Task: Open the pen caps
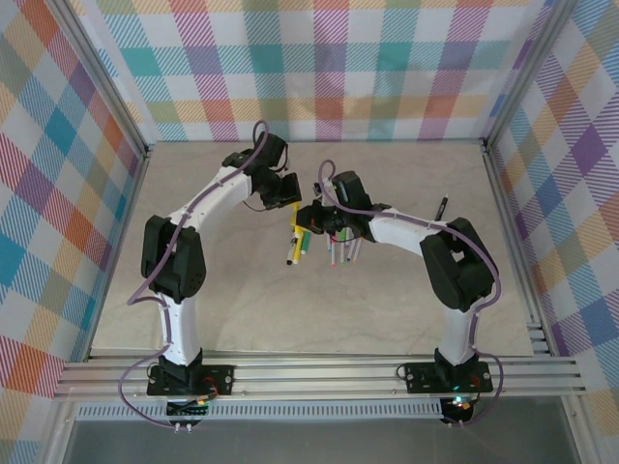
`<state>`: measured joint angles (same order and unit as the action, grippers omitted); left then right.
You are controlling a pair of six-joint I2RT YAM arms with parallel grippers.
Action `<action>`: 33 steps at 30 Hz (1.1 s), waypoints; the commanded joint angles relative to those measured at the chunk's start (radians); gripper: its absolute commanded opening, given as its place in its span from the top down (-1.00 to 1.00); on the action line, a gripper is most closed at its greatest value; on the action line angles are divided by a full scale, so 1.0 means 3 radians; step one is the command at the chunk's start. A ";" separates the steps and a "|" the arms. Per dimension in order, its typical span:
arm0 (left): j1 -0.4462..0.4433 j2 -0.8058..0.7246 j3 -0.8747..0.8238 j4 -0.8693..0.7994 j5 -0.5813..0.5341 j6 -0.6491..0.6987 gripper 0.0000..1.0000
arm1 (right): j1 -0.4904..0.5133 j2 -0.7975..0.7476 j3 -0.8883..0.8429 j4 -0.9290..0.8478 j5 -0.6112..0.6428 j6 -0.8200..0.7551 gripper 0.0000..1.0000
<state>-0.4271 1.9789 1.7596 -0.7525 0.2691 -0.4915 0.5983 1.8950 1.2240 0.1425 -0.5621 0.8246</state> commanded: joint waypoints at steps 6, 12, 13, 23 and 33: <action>-0.0029 -0.0068 -0.0158 0.0079 0.0078 -0.0119 0.51 | 0.0056 -0.0165 -0.0152 0.0263 -0.0194 -0.0053 1.00; -0.0029 -0.0016 -0.0164 0.0116 0.0096 -0.0144 0.62 | 0.0061 -0.0211 -0.0183 0.0237 -0.0232 -0.0085 1.00; -0.0029 -0.0004 -0.0159 0.0107 0.0082 -0.0144 0.63 | 0.0066 -0.0218 -0.0187 0.0245 -0.0248 -0.0089 1.00; 0.0054 0.0168 0.0015 0.0006 -0.0280 -0.0105 1.00 | 0.0147 -0.0691 -0.0527 -0.0210 -0.0418 -0.0286 1.00; 0.0251 0.0532 0.0559 -0.0243 -0.0517 -0.0039 1.00 | 0.0217 -0.1860 -0.1215 -0.1289 -0.0246 -0.0645 1.00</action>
<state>-0.3523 2.1273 1.8709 -0.7837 0.1535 -0.5251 0.6735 1.4002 0.8780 -0.1085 -0.6708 0.6918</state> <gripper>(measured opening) 0.106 0.120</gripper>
